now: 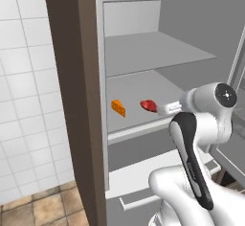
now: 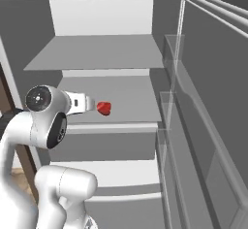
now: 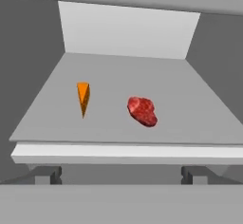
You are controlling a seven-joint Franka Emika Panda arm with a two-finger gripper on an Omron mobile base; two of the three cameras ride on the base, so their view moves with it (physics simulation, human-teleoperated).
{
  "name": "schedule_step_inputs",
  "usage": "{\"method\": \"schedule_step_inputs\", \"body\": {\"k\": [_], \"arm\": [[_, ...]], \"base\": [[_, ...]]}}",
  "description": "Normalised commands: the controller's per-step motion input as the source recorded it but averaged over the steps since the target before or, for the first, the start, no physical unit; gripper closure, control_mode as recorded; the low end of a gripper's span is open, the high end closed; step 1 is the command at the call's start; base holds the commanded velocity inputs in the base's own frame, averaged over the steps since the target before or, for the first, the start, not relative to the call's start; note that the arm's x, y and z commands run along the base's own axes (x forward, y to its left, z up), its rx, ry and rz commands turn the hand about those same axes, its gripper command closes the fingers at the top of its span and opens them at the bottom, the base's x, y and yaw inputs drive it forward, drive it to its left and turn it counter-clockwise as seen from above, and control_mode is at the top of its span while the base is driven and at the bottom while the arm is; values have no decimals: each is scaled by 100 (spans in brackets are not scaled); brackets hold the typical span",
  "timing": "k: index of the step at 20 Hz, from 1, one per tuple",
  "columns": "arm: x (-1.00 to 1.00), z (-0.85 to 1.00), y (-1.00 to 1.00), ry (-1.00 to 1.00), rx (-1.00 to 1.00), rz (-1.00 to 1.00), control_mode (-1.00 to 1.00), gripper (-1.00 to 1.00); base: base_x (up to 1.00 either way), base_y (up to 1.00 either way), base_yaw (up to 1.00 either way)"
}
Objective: Take the cheese, steak, and potato from the fridge and place them on the plate on the dining counter to create an appetizer plate.
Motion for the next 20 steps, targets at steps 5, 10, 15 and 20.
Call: {"method": "schedule_step_inputs", "body": {"k": [5,10,15,20], "arm": [[45,-43,-26,0,0,0,-100,-100],[57,-39,-3,1,0,0,-100,-100],[70,-31,-1,5,0,0,-100,-100],[53,-18,-10,13,0,0,-100,-100]], "base": [[0,0,0],[0,0,0],[0,0,0],[0,0,0]]}}
